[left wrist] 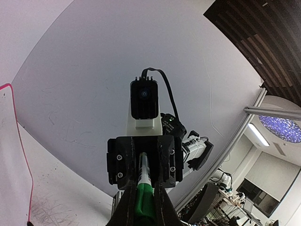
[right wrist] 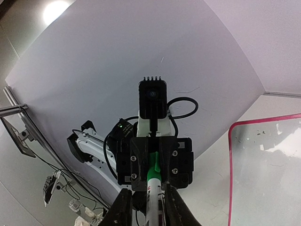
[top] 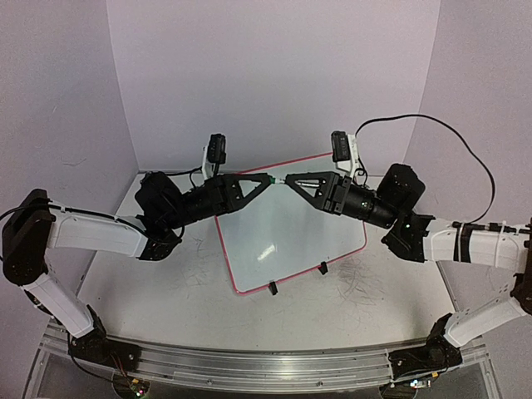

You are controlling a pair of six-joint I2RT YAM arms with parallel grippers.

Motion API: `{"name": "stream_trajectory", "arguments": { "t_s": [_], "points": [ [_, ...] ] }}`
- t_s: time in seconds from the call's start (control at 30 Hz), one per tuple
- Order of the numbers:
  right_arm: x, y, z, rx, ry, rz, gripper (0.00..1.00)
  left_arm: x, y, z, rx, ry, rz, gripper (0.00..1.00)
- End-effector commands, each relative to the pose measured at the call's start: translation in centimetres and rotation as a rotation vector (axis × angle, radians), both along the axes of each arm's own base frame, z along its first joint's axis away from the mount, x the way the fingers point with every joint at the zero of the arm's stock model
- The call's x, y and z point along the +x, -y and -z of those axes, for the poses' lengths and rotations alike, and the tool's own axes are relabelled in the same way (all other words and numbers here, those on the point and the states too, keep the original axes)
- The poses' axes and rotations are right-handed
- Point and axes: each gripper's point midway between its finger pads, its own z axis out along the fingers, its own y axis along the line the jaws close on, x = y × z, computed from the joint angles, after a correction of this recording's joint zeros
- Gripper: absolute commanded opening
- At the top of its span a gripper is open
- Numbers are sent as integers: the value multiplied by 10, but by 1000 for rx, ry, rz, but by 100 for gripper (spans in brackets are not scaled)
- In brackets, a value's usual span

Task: Write a sentence on the whiteboard
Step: Open the pen cap from the whiteboard marker.

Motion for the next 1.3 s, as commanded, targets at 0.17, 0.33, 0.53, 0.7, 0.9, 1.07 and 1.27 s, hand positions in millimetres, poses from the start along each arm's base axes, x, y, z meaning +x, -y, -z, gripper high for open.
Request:
{"name": "stream_trajectory", "arguments": {
  "t_s": [0.17,0.33,0.53,0.7,0.9,1.07,1.27],
  "points": [
    [-1,6,-3,-36,25,14,52,-15,-3,1,8,28,51,0],
    [0,7,2,-84,35,22,47,-15,-2,6,22,18,61,0],
    [-1,7,0,-94,46,15,21,-12,-2,10,34,10,62,0],
    [-4,6,0,-95,49,-9,35,-9,-7,11,38,6,44,0],
    [-2,-3,5,-94,25,-47,22,-8,-3,14,46,-4,55,0],
    [-2,-6,4,-79,22,-66,18,-7,-4,12,43,-2,50,0],
    [-2,-9,10,-83,13,-82,15,-7,-4,12,43,2,47,0]
  ]
}}
